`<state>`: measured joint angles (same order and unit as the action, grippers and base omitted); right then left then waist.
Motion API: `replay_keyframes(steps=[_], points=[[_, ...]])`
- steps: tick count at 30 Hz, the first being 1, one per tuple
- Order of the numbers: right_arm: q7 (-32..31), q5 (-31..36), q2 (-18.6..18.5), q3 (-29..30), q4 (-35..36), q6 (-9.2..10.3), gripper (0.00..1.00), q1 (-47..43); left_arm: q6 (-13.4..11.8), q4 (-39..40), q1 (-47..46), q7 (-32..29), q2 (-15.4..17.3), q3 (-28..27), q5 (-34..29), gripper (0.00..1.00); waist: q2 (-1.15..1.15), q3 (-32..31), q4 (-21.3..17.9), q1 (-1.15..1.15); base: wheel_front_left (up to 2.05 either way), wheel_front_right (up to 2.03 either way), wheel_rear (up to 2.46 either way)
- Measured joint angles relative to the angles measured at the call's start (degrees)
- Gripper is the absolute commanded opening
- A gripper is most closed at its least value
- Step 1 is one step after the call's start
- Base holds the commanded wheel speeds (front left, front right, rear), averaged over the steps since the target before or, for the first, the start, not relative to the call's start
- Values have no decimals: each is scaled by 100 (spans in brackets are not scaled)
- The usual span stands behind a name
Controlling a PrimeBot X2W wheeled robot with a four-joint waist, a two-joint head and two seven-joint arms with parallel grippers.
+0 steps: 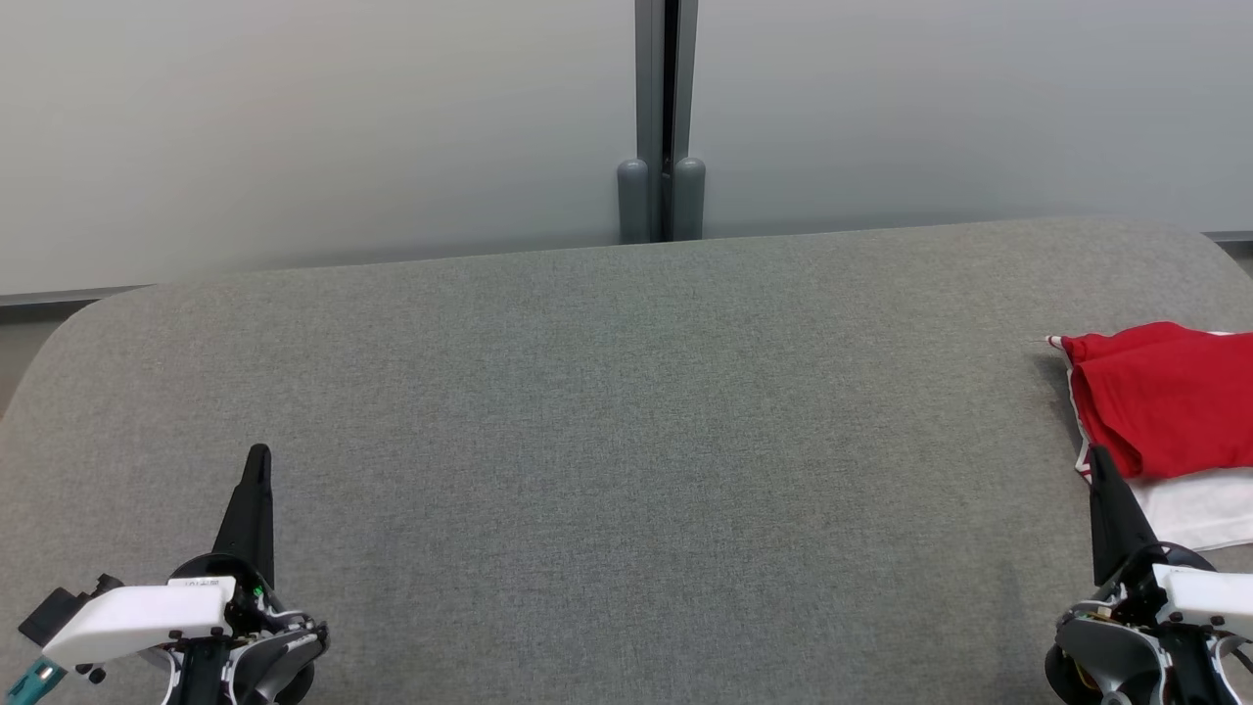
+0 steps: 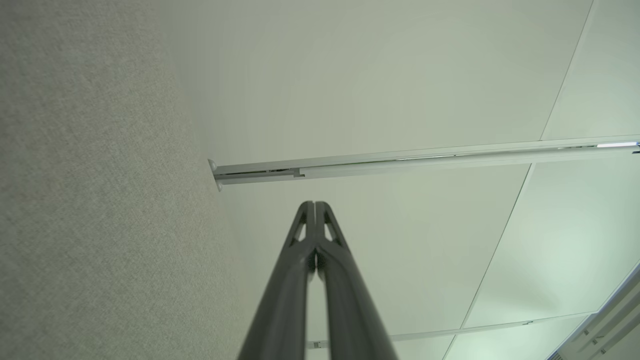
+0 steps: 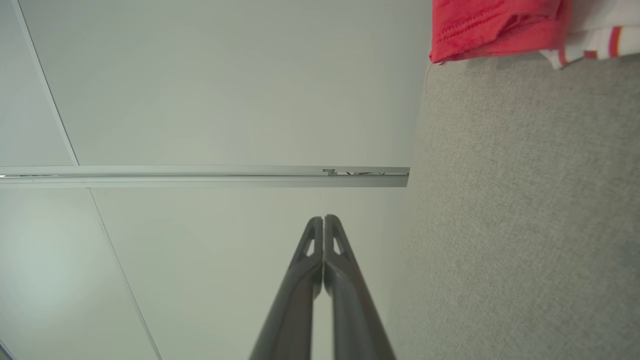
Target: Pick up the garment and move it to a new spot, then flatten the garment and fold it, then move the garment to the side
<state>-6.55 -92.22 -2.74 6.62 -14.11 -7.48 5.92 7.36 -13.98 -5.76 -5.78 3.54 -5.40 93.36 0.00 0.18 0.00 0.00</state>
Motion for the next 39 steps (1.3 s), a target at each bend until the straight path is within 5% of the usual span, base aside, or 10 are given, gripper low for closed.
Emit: replay_keyframes(steps=[39], points=[[0,-4,0,-1,0,0,0,0,7,-2,-2,-25,-31,-45,-33,0,0,0,0,0,0,0,0]])
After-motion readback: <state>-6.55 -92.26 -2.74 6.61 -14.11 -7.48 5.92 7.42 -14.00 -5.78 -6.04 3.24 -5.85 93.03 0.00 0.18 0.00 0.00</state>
